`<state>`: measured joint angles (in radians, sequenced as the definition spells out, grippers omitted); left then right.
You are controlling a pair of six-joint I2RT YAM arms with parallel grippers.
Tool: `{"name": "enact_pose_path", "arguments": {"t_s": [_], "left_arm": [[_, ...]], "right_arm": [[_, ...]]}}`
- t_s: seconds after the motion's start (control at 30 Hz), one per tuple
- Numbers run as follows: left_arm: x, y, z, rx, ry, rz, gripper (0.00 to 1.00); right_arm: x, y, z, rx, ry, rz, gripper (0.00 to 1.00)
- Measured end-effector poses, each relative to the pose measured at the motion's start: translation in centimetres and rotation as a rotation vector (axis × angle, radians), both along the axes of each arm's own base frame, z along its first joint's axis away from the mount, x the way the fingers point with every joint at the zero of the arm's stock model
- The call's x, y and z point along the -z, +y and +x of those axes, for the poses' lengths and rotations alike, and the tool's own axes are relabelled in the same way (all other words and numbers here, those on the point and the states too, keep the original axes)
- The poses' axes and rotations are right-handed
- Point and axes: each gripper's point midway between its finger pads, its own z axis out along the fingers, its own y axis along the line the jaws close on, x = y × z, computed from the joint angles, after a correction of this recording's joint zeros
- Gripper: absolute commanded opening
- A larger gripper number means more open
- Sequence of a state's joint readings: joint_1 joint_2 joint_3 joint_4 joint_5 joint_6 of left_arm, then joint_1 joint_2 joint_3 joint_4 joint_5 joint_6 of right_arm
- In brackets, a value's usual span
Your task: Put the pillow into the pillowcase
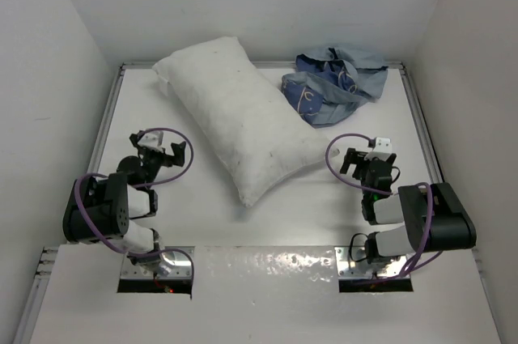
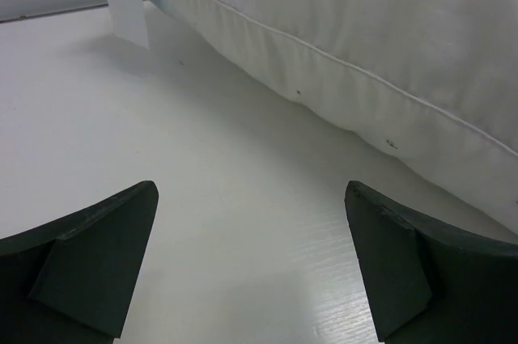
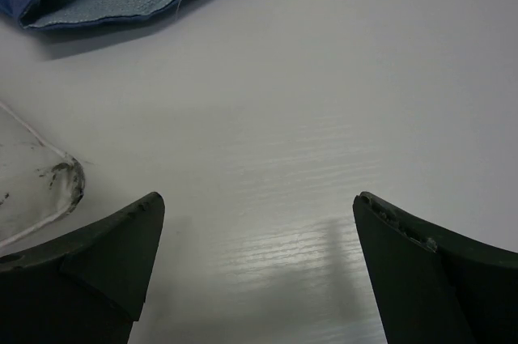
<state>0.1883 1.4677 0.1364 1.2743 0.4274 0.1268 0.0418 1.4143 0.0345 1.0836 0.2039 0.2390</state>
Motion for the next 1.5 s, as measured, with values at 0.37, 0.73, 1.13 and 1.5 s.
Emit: {"name": "enact_pose_path", "arguments": {"t_s": [0.37,0.73,1.13,1.5], "left_arm": [[-0.1,0.4,0.1,-0.026,0.013,-0.028,1.0],[-21.1,7.6,11.1,-0.227,-0.008,0.169,1.0],[-9.0,-13.0,14.0,0.541,0.296,0.56,1.0],[-3.6,-12.7,12.8,0.628,0.368,0.631,0.0]], "right_arm": [[-0.1,0.1,-0.5,-0.004,0.047,-0.001,0.99],[-28.5,3.7,15.9,-0.238,-0.262,-0.102,0.64],[-12.0,3.6,33.9,-0.202,0.169,-0.065,0.96],[1.8,5.8,27.7,-0.264,0.527,-0.14,0.0]]}}
